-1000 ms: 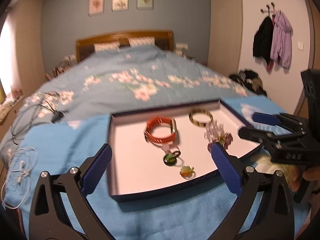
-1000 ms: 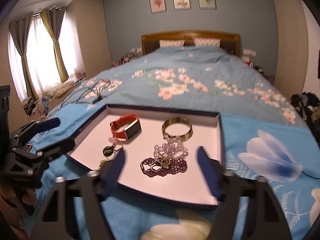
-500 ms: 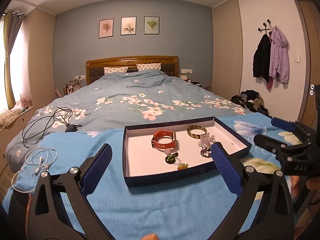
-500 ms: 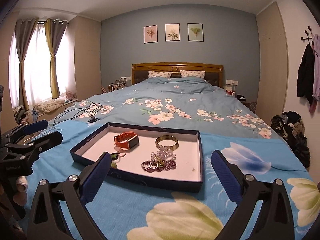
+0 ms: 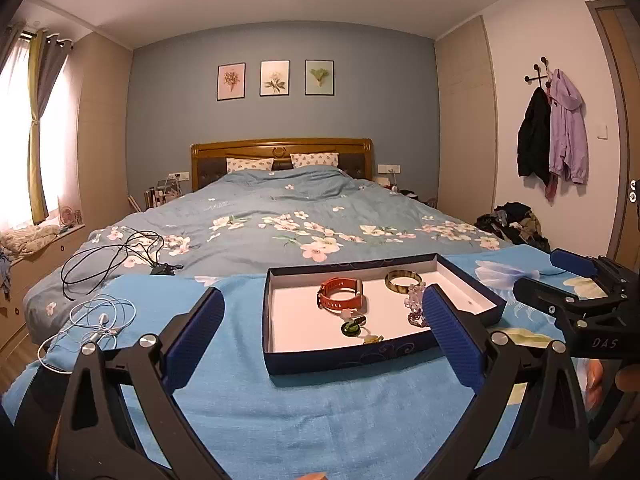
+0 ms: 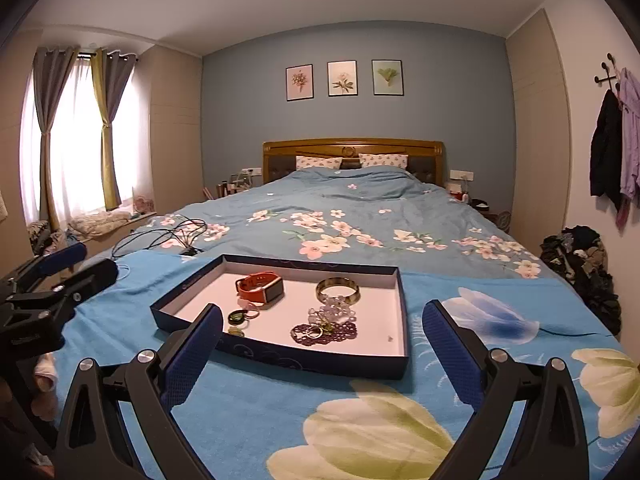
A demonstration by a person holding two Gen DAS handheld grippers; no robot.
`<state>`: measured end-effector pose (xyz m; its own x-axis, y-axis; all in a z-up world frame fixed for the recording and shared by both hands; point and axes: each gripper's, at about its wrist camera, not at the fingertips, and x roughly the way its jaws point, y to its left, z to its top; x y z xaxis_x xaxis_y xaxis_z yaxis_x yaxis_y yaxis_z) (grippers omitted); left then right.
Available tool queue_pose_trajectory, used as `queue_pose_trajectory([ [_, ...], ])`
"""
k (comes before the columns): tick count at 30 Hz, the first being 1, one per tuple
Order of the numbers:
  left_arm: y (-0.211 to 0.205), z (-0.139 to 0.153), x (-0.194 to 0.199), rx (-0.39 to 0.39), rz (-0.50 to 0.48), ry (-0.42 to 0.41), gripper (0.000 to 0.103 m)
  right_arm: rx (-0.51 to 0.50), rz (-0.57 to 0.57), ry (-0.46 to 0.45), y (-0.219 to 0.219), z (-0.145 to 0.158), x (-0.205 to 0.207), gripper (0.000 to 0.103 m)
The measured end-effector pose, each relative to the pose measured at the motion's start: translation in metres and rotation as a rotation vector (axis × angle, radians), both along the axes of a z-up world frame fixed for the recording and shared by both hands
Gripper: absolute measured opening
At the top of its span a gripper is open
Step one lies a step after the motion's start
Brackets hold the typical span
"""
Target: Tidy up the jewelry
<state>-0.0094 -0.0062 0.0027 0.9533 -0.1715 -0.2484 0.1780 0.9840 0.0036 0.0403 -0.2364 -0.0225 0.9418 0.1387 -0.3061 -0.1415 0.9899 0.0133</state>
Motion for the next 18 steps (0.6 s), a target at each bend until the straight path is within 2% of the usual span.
queue_pose_trajectory([
  [12,-0.0014,0.0047,-0.0077,0.012,0.046,-0.039,0.097,-0.020,-0.017,-0.018,0.0031,0.0037,-0.0039,0.096],
  [18,-0.0002,0.0041,-0.0046,0.007,0.060,-0.034,0.097,-0.023,-0.019,-0.023,0.0041,0.0057,-0.0045,0.096],
])
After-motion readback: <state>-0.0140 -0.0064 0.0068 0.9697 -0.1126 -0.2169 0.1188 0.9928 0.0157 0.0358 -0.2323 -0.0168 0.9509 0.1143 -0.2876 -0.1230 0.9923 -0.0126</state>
